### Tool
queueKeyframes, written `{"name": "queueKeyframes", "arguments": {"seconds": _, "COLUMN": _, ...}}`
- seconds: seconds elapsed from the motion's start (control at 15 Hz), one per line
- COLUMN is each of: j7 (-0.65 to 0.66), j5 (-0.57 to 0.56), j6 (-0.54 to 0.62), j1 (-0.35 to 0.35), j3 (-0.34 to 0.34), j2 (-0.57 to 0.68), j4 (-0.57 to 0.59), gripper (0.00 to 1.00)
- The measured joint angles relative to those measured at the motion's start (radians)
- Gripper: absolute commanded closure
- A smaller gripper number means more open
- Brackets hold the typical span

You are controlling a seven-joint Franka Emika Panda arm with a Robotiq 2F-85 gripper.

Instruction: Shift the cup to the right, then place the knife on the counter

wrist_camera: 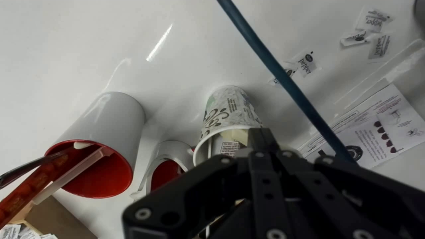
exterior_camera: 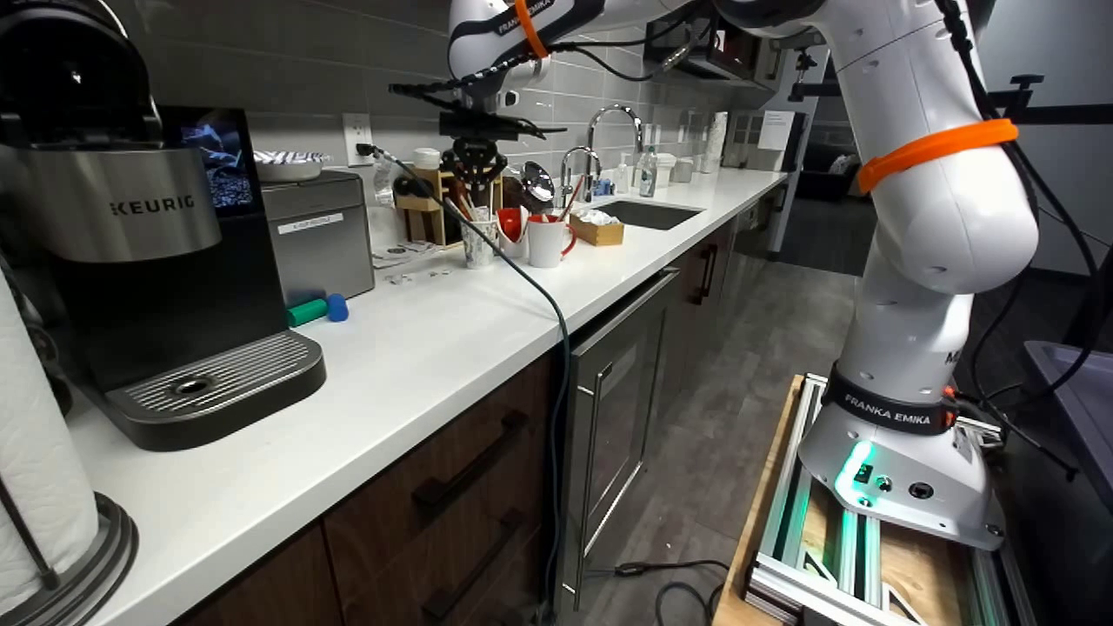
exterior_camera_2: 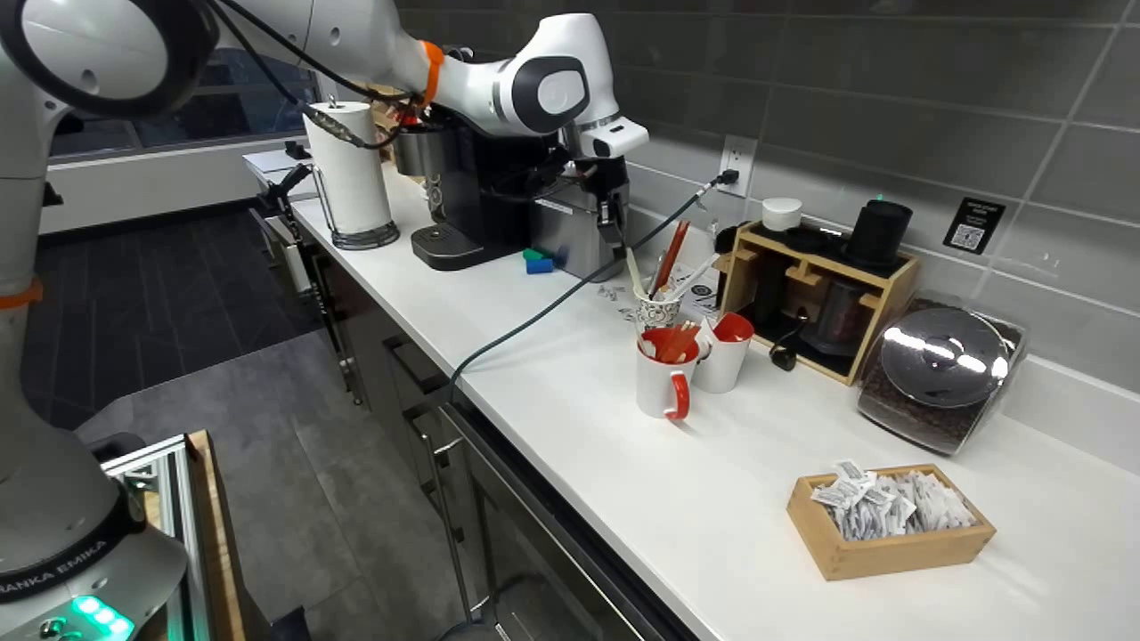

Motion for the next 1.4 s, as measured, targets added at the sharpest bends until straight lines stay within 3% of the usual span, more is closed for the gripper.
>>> {"name": "queueKeyframes", "arguments": {"seconds": 0.07, "j7": 0.0, "j5": 0.0, "j6": 0.0, "j1": 0.0, "j3": -0.002, "j2": -0.002, "j4": 0.001, "gripper": 1.0}}
{"name": "queueKeyframes", "arguments": {"seconds": 0.13, "j7": 0.0, "j5": 0.0, "j6": -0.001, "j1": 0.0, "j3": -0.003, "j2": -0.005, "j4": 0.002, "gripper": 0.74}}
{"name": "queueKeyframes", "arguments": {"seconds": 0.27, "j7": -0.007, "j5": 0.0, "j6": -0.01, "j1": 0.0, "j3": -0.004, "j2": -0.016, "j4": 0.003, "gripper": 0.68}}
{"name": "queueKeyframes", "arguments": {"seconds": 0.53, "j7": -0.055, "j5": 0.0, "j6": -0.062, "j1": 0.006, "j3": 0.0, "j2": -0.046, "j4": 0.003, "gripper": 0.38}}
{"name": "queueKeyframes", "arguments": {"seconds": 0.6, "j7": -0.061, "j5": -0.003, "j6": -0.068, "j1": 0.009, "j3": 0.0, "j2": -0.052, "j4": 0.003, "gripper": 0.56}}
{"name": "queueKeyframes", "arguments": {"seconds": 0.73, "j7": -0.065, "j5": -0.004, "j6": -0.075, "j1": 0.011, "j3": 0.002, "j2": -0.056, "j4": 0.004, "gripper": 0.4}}
{"name": "queueKeyframes", "arguments": {"seconds": 0.87, "j7": -0.069, "j5": -0.004, "j6": -0.075, "j1": 0.011, "j3": 0.002, "j2": -0.055, "j4": 0.004, "gripper": 0.37}}
{"name": "queueKeyframes", "arguments": {"seconds": 0.93, "j7": -0.07, "j5": -0.004, "j6": -0.075, "j1": 0.011, "j3": 0.002, "j2": -0.055, "j4": 0.004, "gripper": 0.13}}
{"name": "queueKeyframes", "arguments": {"seconds": 1.07, "j7": -0.07, "j5": -0.004, "j6": -0.075, "j1": 0.011, "j3": 0.002, "j2": -0.055, "j4": 0.004, "gripper": 0.11}}
{"name": "queueKeyframes", "arguments": {"seconds": 1.2, "j7": -0.07, "j5": 0.001, "j6": -0.068, "j1": 0.009, "j3": 0.003, "j2": -0.052, "j4": 0.01, "gripper": 0.01}}
{"name": "queueKeyframes", "arguments": {"seconds": 1.4, "j7": -0.07, "j5": 0.007, "j6": -0.042, "j1": 0.004, "j3": 0.003, "j2": -0.02, "j4": 0.051, "gripper": 0.0}}
